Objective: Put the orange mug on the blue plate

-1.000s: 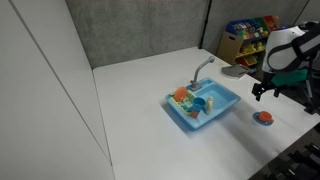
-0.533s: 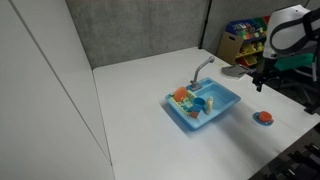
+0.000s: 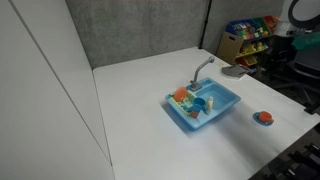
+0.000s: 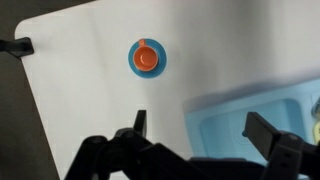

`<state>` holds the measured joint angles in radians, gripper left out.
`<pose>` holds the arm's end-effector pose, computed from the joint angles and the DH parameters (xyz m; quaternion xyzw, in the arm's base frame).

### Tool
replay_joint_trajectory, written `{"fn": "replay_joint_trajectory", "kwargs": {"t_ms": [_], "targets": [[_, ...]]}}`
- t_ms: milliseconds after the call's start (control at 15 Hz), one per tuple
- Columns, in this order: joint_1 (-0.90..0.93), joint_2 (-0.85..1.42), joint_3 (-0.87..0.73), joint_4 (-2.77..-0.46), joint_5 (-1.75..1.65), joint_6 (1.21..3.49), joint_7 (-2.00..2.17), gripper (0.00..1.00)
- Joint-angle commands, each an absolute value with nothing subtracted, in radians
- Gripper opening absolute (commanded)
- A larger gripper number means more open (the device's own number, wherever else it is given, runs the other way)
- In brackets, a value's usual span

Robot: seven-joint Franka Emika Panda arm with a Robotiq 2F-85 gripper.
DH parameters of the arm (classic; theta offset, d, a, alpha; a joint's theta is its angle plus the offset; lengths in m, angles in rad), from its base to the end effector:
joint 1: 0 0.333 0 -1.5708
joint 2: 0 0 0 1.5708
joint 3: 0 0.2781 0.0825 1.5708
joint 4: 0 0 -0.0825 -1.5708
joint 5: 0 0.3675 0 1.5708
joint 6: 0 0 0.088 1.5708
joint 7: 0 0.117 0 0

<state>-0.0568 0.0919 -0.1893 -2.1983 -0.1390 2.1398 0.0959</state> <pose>0.4912 -0.1310 0.2947 0.9868 -0.1284 -0.0791 0.0584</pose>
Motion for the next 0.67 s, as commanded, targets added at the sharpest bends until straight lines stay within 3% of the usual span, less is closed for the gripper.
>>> {"fn": "replay_joint_trajectory", "kwargs": {"t_ms": [0,600], "targets": [[-0.084,-0.015,-0.158,-2.229,-0.112,2.099,-0.012,1.00],[-0.079,-0.246,-0.132,-2.241,-0.133,1.875,-0.062,1.00]]}}
